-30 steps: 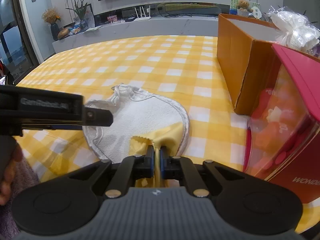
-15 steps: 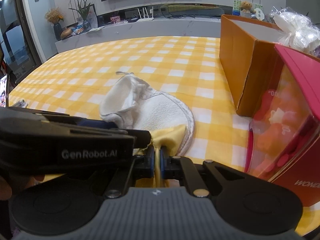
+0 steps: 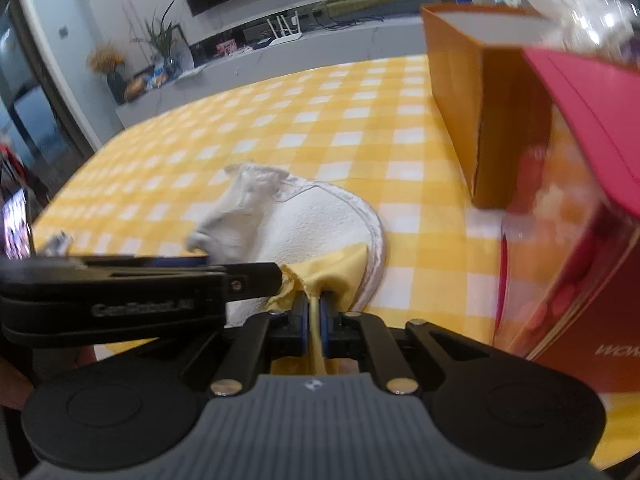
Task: Organize soft objects
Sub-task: 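Grasp the white cloth with the left tool while the right tool holds the yellow cloth, then carry the white cloth with the left tool while the right tool carries the yellow cloth over the box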
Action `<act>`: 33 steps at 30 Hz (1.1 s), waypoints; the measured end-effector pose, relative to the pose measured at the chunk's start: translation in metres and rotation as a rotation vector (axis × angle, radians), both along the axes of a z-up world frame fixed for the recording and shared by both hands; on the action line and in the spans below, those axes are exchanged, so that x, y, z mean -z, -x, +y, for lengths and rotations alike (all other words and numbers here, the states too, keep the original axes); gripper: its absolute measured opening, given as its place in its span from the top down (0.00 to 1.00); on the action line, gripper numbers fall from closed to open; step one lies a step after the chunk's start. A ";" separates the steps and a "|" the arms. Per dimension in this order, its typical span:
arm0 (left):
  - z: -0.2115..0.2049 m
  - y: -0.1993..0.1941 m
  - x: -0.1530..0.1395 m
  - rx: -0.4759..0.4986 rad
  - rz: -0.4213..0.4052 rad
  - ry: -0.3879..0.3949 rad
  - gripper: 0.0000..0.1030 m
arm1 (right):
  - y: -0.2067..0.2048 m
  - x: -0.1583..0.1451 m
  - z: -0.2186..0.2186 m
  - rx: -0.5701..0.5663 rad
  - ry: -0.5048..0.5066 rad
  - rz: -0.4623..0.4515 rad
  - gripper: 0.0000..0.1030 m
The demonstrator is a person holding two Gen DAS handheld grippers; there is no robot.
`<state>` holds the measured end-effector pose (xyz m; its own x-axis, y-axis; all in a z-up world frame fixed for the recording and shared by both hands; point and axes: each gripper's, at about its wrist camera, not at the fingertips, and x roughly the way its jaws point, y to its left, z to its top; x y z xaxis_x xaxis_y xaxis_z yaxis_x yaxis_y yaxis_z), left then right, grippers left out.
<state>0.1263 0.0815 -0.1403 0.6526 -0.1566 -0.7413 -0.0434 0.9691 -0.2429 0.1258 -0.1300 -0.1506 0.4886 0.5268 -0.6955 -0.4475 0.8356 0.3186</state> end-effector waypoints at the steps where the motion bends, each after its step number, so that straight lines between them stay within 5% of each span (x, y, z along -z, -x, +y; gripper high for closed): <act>1: 0.004 -0.001 0.002 -0.013 0.015 0.021 0.20 | -0.002 0.001 -0.002 0.002 -0.015 0.012 0.97; 7: 0.001 -0.003 0.003 0.016 0.013 0.033 0.23 | -0.001 0.004 -0.007 0.014 -0.055 0.018 0.97; 11: -0.004 -0.003 0.002 0.074 0.000 0.056 0.57 | 0.001 0.004 -0.003 -0.008 -0.028 -0.013 0.97; 15: -0.006 -0.003 0.002 0.082 -0.004 0.054 0.71 | 0.004 0.003 -0.001 -0.021 -0.014 -0.032 0.97; 33: 0.005 0.024 -0.022 0.036 -0.102 0.092 0.81 | 0.012 -0.039 -0.026 0.067 0.005 -0.109 0.98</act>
<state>0.1022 0.0869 -0.1179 0.7165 -0.2457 -0.6528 0.0204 0.9429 -0.3325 0.1134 -0.1557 -0.1111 0.5954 0.4869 -0.6391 -0.4225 0.8663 0.2664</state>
